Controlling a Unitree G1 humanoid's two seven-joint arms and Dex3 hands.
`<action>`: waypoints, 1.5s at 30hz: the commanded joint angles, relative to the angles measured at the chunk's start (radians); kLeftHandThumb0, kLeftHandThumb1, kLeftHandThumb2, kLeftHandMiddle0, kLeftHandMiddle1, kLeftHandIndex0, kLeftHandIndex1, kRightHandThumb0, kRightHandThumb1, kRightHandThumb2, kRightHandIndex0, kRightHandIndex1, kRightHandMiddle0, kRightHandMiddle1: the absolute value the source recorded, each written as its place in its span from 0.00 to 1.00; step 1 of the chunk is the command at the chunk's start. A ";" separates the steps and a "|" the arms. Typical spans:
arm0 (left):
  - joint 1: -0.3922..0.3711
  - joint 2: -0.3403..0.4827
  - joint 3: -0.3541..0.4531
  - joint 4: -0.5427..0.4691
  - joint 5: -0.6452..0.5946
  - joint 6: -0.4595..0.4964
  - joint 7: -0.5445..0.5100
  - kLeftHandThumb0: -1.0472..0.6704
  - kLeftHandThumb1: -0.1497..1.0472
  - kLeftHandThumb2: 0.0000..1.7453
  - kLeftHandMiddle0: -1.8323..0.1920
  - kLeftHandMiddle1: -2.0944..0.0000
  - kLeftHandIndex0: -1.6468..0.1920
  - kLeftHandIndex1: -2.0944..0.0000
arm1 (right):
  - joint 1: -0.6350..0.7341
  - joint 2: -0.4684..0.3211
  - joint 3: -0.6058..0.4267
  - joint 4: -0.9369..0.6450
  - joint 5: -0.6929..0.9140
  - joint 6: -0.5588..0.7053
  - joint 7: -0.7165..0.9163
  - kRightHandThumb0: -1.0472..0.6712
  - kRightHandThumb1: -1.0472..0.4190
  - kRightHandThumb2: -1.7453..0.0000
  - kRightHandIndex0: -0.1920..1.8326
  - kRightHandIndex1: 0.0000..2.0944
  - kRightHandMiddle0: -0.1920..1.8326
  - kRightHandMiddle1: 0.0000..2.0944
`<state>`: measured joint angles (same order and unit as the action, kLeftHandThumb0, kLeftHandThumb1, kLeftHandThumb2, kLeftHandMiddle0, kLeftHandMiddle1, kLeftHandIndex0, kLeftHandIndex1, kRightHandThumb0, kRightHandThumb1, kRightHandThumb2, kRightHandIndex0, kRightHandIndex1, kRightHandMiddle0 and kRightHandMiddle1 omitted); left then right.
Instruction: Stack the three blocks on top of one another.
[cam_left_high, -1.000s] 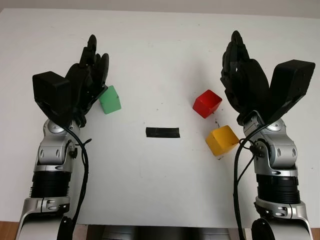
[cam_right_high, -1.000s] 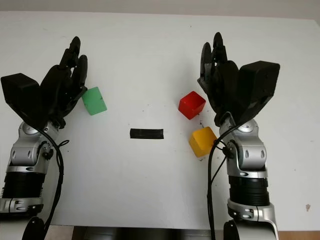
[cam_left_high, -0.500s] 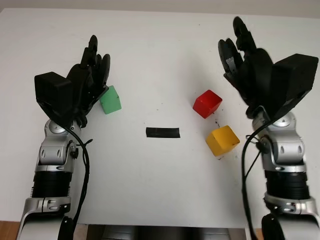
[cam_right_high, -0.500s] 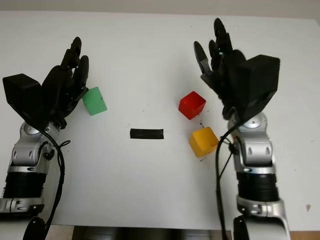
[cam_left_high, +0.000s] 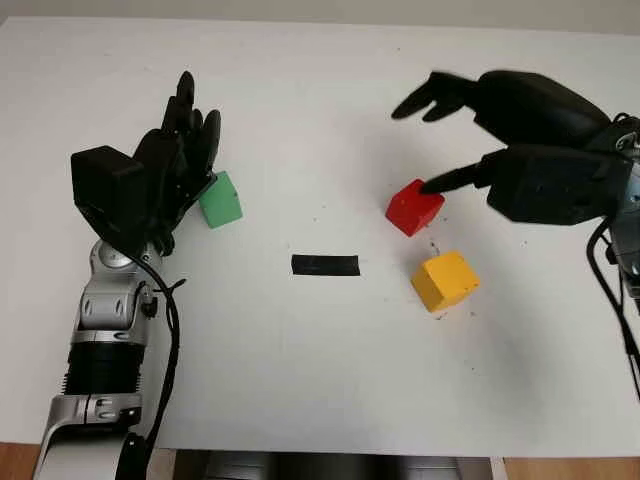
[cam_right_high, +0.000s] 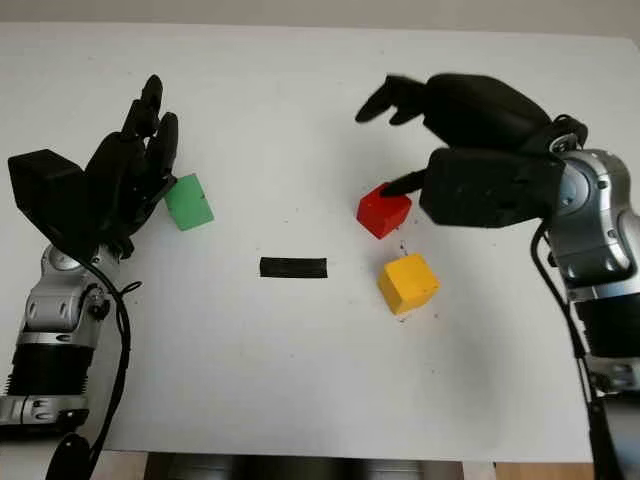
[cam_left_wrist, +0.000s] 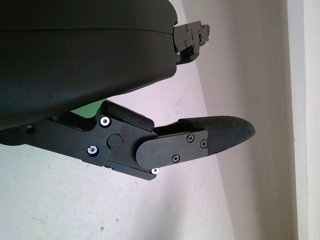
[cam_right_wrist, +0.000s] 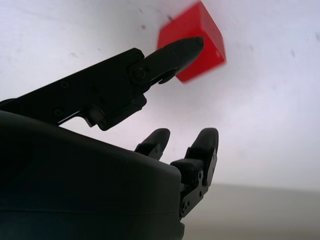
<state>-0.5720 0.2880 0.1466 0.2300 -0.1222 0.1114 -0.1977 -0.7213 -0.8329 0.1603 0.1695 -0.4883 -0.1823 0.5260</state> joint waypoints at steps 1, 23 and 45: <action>-0.020 -0.006 -0.004 0.000 0.000 -0.008 0.000 0.17 1.00 0.35 1.00 0.98 1.00 0.99 | -0.010 -0.036 0.019 0.008 -0.022 -0.043 0.021 0.32 0.16 0.97 0.32 0.15 0.34 0.16; -0.006 0.001 -0.002 -0.016 0.008 -0.006 0.002 0.15 1.00 0.35 1.00 0.97 1.00 0.99 | 0.001 -0.016 0.096 0.177 -0.257 -0.335 -0.263 0.32 0.19 0.97 0.39 0.07 0.41 0.06; -0.001 0.010 -0.005 -0.025 0.014 0.011 -0.001 0.15 1.00 0.35 1.00 0.98 1.00 1.00 | -0.018 -0.007 0.115 0.265 -0.292 -0.374 -0.367 0.44 0.11 0.97 0.44 0.09 0.39 0.53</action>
<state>-0.5818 0.2881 0.1420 0.2252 -0.1146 0.1225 -0.1979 -0.7390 -0.8352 0.2748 0.4323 -0.7866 -0.5562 0.1545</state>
